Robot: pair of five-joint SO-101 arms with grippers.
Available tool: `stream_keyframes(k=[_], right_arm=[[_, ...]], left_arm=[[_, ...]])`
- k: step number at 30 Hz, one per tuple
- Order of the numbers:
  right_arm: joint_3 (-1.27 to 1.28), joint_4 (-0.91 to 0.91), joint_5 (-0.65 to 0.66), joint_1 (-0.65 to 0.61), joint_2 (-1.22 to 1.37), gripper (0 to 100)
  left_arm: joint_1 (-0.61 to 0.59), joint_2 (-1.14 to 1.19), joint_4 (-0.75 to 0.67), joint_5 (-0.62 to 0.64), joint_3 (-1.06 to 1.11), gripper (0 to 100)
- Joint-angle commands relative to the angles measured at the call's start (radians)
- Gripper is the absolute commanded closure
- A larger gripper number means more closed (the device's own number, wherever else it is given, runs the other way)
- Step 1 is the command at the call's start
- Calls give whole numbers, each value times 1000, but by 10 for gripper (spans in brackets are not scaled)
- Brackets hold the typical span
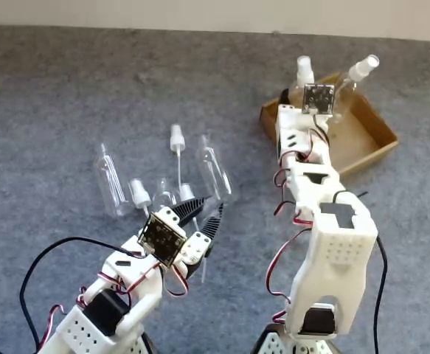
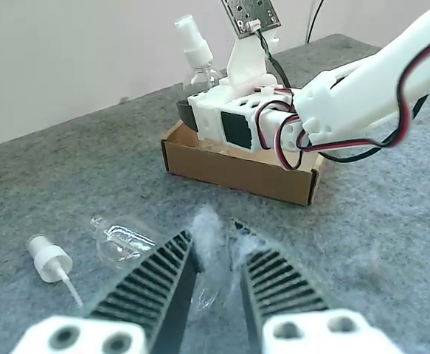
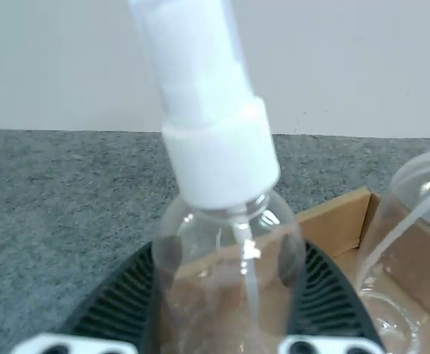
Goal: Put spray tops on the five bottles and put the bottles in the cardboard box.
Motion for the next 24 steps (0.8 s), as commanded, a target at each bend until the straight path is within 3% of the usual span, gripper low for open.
stream_keyframes(k=[1,16,21,24], right_arm=[[-33,-13,9,4,-4,882],[-31,-13,9,4,-5,878],[-31,-8,9,-2,-5,782],[-35,-8,11,-12,-5,777]], left_arm=[[-13,-7,2,5,21,995],[-13,-7,2,5,21,995],[-13,-7,2,5,21,995],[-13,-7,2,5,21,995]])
